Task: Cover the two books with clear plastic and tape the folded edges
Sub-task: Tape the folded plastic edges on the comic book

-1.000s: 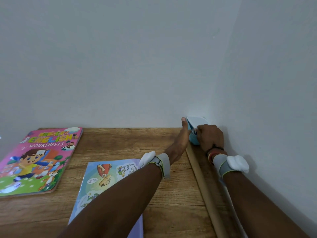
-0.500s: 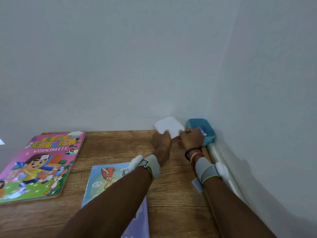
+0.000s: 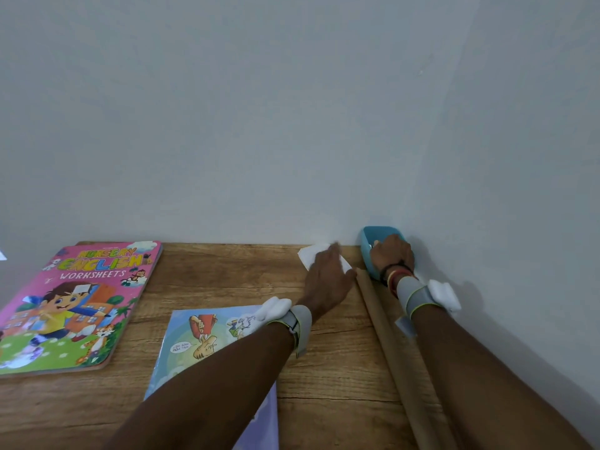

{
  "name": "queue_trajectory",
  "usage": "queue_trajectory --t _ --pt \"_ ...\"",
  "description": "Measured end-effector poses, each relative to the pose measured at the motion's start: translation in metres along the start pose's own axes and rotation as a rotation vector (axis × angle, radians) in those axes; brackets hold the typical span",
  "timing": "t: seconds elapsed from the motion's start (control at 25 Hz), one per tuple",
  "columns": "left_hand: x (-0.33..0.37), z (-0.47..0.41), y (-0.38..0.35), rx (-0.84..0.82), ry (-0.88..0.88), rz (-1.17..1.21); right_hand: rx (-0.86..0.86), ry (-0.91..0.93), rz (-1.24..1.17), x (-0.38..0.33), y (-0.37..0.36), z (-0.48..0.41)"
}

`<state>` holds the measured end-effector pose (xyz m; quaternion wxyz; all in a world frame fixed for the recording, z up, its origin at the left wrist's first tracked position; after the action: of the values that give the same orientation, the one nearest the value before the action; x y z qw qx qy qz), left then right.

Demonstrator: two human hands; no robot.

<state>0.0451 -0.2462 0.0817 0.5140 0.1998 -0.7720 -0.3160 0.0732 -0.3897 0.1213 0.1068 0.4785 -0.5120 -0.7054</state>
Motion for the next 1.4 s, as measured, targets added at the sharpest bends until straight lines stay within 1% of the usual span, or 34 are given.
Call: queue_trajectory --t 0.08,0.16,0.32,0.4,0.44,0.48,0.52,0.6,0.64,0.76,0.88,1.0,1.08,1.12,1.16,1.2,1.24,1.28,1.32,1.36,1.4 --pt "0.022 -0.004 -0.01 -0.129 -0.099 0.176 -0.09 -0.025 0.024 -0.007 0.0 -0.005" --pt "0.04 -0.008 -0.012 -0.169 -0.113 0.263 -0.195 -0.048 0.039 -0.012 -0.003 -0.009" --pt "0.047 -0.015 -0.017 -0.247 -0.068 0.265 -0.316 -0.038 0.072 -0.016 -0.01 -0.017" --pt "0.043 -0.016 -0.018 -0.292 -0.044 0.27 -0.374 -0.076 -0.042 -0.015 -0.018 -0.018" --pt "0.042 -0.016 -0.018 -0.305 -0.037 0.276 -0.399 -0.104 -0.142 -0.015 -0.021 -0.018" --pt "0.041 -0.017 -0.019 -0.312 -0.033 0.283 -0.372 -0.137 -0.234 -0.013 -0.023 -0.019" --pt "0.041 -0.017 -0.018 -0.315 -0.034 0.285 -0.325 -0.158 -0.264 -0.013 -0.023 -0.019" --pt "0.04 -0.019 -0.021 -0.334 -0.043 0.264 -0.241 -0.205 -0.195 -0.009 -0.018 -0.02" --pt "0.039 -0.02 -0.023 -0.349 -0.048 0.254 -0.206 -0.191 -0.136 -0.01 -0.015 -0.022" --pt "0.034 -0.023 -0.029 -0.4 -0.024 0.245 -0.197 -0.183 -0.091 -0.01 -0.012 -0.021" --pt "0.034 -0.025 -0.031 -0.424 -0.036 0.238 -0.144 -0.139 -0.068 -0.007 -0.011 -0.025" --pt "0.033 -0.028 -0.034 -0.454 -0.045 0.225 -0.136 -0.159 -0.149 -0.001 -0.009 -0.029" --pt "0.033 -0.027 -0.033 -0.477 -0.05 0.192 -0.077 -0.175 -0.229 0.002 -0.004 -0.032" --pt "0.033 -0.025 -0.03 -0.467 -0.045 0.199 -0.026 -0.15 -0.241 0.0 0.003 -0.032" --pt "0.035 -0.022 -0.023 -0.426 -0.04 0.254 0.013 -0.115 -0.278 -0.004 0.011 -0.033" --pt "0.038 -0.018 -0.013 -0.335 -0.014 0.344 0.039 -0.082 -0.358 -0.011 0.02 -0.031" --pt "0.039 -0.011 0.001 -0.194 0.029 0.436 0.007 -0.073 -0.54 -0.016 0.025 -0.028" --pt "0.035 -0.002 0.015 -0.016 0.087 0.471 -0.092 -0.097 -0.811 -0.02 0.027 -0.021" --pt "0.028 0.01 0.03 0.181 0.144 0.425 -0.268 -0.15 -1.084 -0.026 0.024 -0.01" --pt "0.018 0.027 0.045 0.365 0.187 0.329 -0.472 -0.192 -1.317 -0.033 0.018 0.005" --pt "0.005 0.049 0.059 0.498 0.21 0.237 -0.655 -0.217 -1.447 -0.042 0.009 0.023"
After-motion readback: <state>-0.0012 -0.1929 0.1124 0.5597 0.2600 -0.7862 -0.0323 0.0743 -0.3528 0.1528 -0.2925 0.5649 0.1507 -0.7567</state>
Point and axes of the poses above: each hand's wrist, its own z-axis away from the middle knuckle, its own y-axis out of the back of the hand, x = y × z, the point moved 4 cm from there along -z, towards the middle knuckle, and after that the axes turned 11 degrees about -y, right-handed, at the moved point
